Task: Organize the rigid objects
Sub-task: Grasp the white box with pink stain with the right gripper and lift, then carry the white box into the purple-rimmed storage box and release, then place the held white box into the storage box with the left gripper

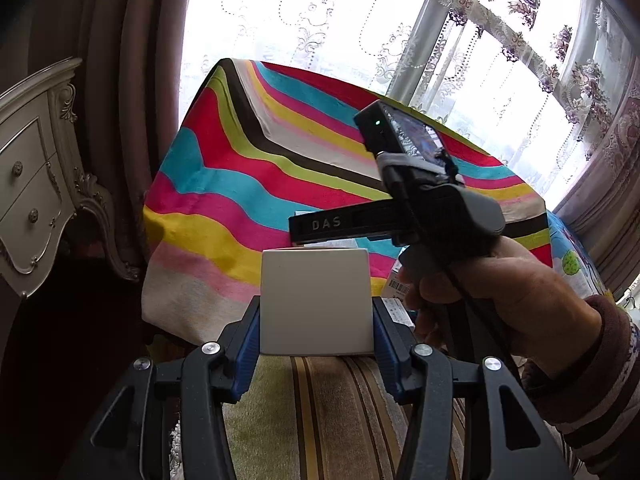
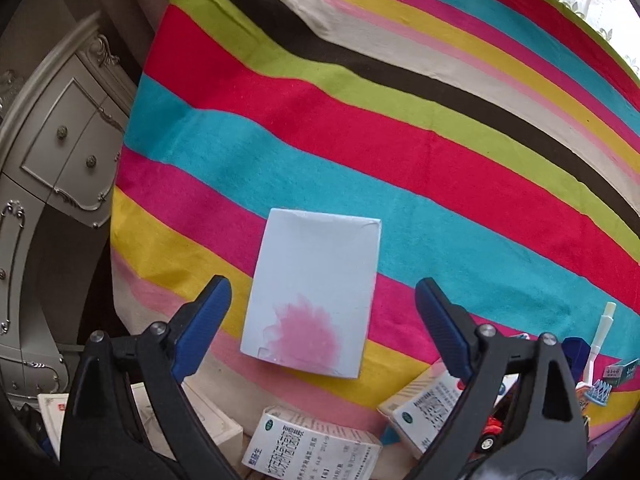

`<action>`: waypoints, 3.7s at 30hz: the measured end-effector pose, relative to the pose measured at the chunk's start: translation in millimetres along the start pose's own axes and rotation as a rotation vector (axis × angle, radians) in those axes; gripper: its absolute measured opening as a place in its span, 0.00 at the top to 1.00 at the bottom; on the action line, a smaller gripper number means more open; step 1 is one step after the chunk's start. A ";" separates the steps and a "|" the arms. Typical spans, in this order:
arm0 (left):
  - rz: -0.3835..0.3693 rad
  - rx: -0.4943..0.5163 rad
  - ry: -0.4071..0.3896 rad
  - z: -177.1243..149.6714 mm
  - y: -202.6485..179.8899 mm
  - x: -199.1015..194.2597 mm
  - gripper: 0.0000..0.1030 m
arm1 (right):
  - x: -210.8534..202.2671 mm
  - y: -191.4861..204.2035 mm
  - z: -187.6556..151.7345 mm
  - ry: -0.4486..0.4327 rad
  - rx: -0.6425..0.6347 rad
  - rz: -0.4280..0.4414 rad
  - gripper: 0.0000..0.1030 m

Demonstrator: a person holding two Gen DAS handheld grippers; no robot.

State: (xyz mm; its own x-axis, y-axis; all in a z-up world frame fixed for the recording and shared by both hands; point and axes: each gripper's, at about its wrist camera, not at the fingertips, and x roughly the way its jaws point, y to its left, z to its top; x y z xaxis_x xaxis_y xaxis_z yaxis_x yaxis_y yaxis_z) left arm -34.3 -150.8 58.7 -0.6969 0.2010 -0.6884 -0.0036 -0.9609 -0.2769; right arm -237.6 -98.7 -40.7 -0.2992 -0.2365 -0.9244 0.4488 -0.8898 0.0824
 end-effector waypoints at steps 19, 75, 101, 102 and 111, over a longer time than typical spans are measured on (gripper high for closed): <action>-0.030 0.064 -0.080 15.3 -39.5 -30.3 0.50 | -114.1 -49.0 -33.2 -0.301 0.028 0.023 0.29; -0.433 0.712 0.231 -81.9 -426.8 107.7 0.50 | -102.7 -453.7 -433.9 -0.254 1.518 -0.089 0.17; -0.502 1.039 0.341 -118.3 -459.8 127.7 0.50 | -168.5 -372.2 -529.1 -0.363 1.540 0.073 0.07; -0.485 1.080 0.353 -122.4 -463.0 133.3 0.50 | -163.7 -371.9 -516.5 -0.345 1.552 0.096 0.07; -0.286 1.354 0.338 -153.7 -471.7 178.5 0.29 | -148.8 -349.5 -540.0 -0.315 1.567 0.195 0.07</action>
State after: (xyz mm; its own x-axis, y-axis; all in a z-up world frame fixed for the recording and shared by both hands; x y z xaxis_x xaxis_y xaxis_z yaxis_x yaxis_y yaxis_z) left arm -46.9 367.6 -36.6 -0.3543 0.2656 -0.8966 -0.9185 -0.2788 0.2803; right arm 104.8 458.2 -133.0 -0.5848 -0.2790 -0.7617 -0.7027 -0.2949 0.6475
